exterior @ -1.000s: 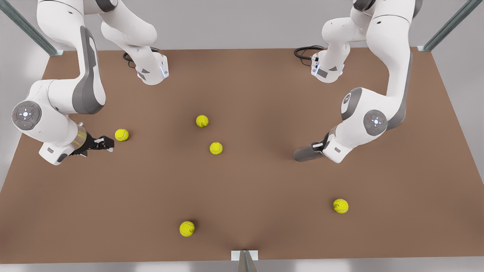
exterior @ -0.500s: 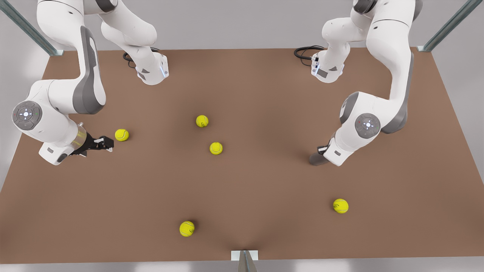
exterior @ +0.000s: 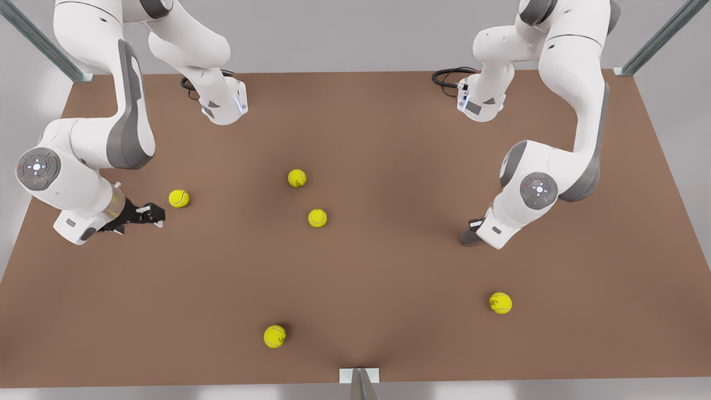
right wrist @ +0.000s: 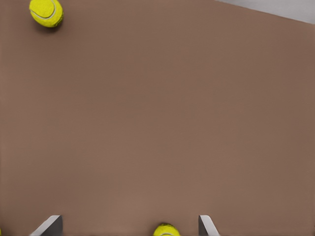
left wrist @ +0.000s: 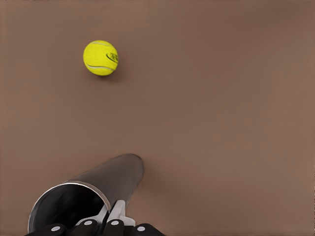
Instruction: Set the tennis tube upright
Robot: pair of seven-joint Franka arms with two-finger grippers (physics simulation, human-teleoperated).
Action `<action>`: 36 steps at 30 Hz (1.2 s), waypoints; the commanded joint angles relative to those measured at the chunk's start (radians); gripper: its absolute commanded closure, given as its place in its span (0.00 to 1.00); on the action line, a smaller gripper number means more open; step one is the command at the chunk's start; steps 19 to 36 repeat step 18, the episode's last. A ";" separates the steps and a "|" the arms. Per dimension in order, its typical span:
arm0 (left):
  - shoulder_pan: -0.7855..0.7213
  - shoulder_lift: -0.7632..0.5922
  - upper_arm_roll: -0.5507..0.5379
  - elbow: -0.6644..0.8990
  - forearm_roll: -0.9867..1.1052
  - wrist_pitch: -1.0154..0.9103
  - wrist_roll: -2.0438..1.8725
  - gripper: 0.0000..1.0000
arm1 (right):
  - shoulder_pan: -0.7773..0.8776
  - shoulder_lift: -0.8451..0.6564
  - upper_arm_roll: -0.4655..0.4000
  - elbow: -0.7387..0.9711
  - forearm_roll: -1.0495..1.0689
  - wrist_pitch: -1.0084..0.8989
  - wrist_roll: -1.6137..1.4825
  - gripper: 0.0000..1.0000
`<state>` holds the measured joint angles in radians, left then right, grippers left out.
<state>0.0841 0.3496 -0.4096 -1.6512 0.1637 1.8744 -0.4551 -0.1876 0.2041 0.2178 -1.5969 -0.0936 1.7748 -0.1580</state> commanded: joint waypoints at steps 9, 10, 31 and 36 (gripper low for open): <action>-0.003 -0.014 -0.003 0.105 -0.029 -0.158 0.004 0.01 | 0.005 -0.003 0.002 -0.011 0.000 0.011 -0.015 0.00; -0.003 -0.038 -0.008 0.201 -0.029 -0.323 0.009 0.01 | 0.007 -0.002 0.002 -0.009 0.000 0.012 -0.015 0.00; 0.175 -0.445 -0.009 0.045 -0.053 -0.451 0.368 0.01 | 0.007 0.000 0.002 -0.011 0.000 0.012 -0.015 0.00; 0.175 -0.445 -0.009 0.045 -0.053 -0.451 0.368 0.01 | 0.007 0.000 0.002 -0.011 0.000 0.012 -0.015 0.00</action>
